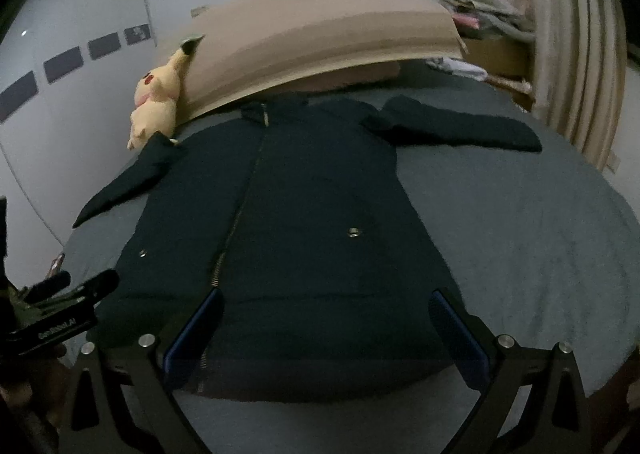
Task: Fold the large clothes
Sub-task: 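Grasp the jacket sleeve cuff with the right gripper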
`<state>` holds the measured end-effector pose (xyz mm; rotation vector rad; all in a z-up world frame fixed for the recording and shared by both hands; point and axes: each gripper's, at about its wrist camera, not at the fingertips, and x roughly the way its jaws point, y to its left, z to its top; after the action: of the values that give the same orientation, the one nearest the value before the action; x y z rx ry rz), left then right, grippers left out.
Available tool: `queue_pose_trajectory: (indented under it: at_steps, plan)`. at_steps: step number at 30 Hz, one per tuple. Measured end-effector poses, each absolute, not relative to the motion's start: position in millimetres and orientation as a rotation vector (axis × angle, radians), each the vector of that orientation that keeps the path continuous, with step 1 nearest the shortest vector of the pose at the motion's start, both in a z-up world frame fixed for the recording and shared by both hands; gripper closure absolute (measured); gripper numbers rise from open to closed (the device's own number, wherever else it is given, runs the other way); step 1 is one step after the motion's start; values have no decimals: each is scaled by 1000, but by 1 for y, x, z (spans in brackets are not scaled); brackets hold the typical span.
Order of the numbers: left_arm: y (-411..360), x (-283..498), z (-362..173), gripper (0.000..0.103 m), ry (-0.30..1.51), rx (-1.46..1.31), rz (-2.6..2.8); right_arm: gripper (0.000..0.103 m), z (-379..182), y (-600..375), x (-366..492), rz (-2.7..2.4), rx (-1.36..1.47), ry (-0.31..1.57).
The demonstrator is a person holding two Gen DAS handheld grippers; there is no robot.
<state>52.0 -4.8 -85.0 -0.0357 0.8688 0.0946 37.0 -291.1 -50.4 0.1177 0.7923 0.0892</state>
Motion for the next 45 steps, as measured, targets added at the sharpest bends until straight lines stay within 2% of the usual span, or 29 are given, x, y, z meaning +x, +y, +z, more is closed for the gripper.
queue_pose_trajectory:
  at_steps: [9, 17, 19, 21, 23, 30, 36, 37, 38, 39, 40, 42, 45]
  plan:
    - [-4, 94, -99, 0, 904, -25, 106, 0, -57, -385, 102, 87, 252, 817]
    - [-2, 130, -109, 0, 909, -19, 127, 0, -70, -516, 190, -4, 592, 785]
    - [-1, 137, -112, 0, 908, -16, 135, 3, -80, -551, 214, -28, 722, 775]
    - [-1, 143, -115, 0, 904, -11, 143, 13, -93, -582, 235, -41, 858, 760]
    - [-2, 149, -118, 0, 897, -4, 154, 18, -107, -612, 261, -77, 967, 749]
    - [2, 172, -137, 0, 893, 9, 167, 32, -141, -665, 324, -160, 1126, 705]
    - [10, 181, -163, 0, 947, -36, 165, 34, -162, -676, 358, -233, 1150, 705]
    - [11, 181, -164, 0, 947, -40, 164, 37, -162, -677, 364, -244, 1139, 706]
    - [11, 181, -166, 0, 948, -45, 161, 50, -164, -679, 371, -257, 1121, 718]
    - [11, 181, -168, 0, 948, -48, 159, 73, -163, -679, 376, -279, 1099, 743]
    - [10, 180, -170, 0, 946, -52, 156, 82, -162, -680, 379, -308, 1069, 775]
    - [12, 180, -172, 0, 943, -69, 149, 91, -153, -678, 385, -318, 1010, 795]
    - [14, 180, -174, 0, 935, -84, 143, 94, -112, -658, 393, -303, 856, 770]
